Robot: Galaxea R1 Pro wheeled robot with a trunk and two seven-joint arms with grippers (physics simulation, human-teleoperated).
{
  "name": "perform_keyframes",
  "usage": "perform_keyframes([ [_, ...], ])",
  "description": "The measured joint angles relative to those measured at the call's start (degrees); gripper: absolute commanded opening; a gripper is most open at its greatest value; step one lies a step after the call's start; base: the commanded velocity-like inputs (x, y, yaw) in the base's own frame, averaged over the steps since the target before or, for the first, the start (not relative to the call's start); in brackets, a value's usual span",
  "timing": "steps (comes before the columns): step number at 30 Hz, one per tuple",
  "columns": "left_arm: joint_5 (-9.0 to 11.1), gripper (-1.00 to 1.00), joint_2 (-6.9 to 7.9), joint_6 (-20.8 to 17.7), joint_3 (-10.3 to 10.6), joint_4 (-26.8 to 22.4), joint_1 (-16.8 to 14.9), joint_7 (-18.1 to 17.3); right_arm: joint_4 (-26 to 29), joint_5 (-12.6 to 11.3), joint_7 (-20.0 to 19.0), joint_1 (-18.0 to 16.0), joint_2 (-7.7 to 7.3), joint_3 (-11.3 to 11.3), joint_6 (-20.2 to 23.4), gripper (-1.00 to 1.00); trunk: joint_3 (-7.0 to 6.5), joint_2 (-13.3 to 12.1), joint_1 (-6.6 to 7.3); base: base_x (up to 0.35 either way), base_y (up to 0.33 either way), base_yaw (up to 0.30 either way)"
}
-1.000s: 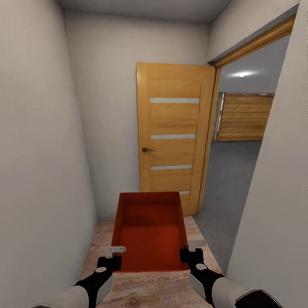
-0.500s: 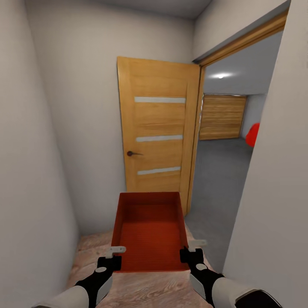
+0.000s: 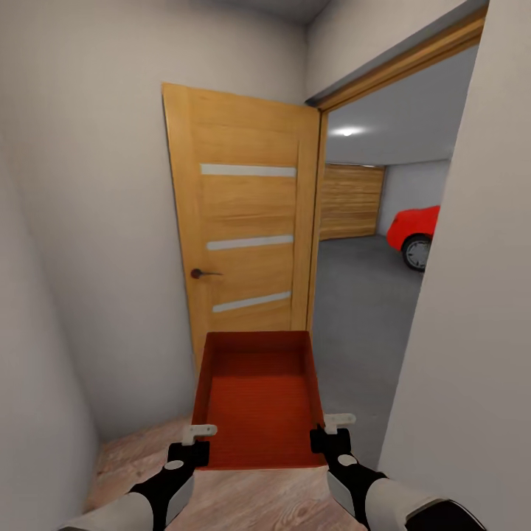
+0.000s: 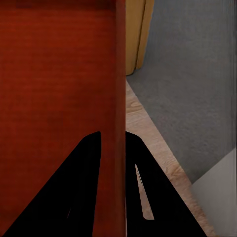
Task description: Move the two storage containers from the living room to the garage. In the garage, place one container on the floor and stack the other container on top of it (either order is fine).
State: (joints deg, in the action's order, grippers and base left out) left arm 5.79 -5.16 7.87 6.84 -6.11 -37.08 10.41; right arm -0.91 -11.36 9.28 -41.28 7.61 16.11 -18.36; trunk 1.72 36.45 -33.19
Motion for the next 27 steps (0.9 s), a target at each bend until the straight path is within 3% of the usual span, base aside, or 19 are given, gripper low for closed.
perform_keyframes([
  [27, 0.0, -1.0, 0.0, 0.0, -0.01, 0.0, 0.0, 0.0, -0.01, 0.01, 0.0, -0.01, 0.0, 0.0, 0.0, -1.0, 0.0, 0.0, 0.0, 0.312, 0.188, -0.276],
])
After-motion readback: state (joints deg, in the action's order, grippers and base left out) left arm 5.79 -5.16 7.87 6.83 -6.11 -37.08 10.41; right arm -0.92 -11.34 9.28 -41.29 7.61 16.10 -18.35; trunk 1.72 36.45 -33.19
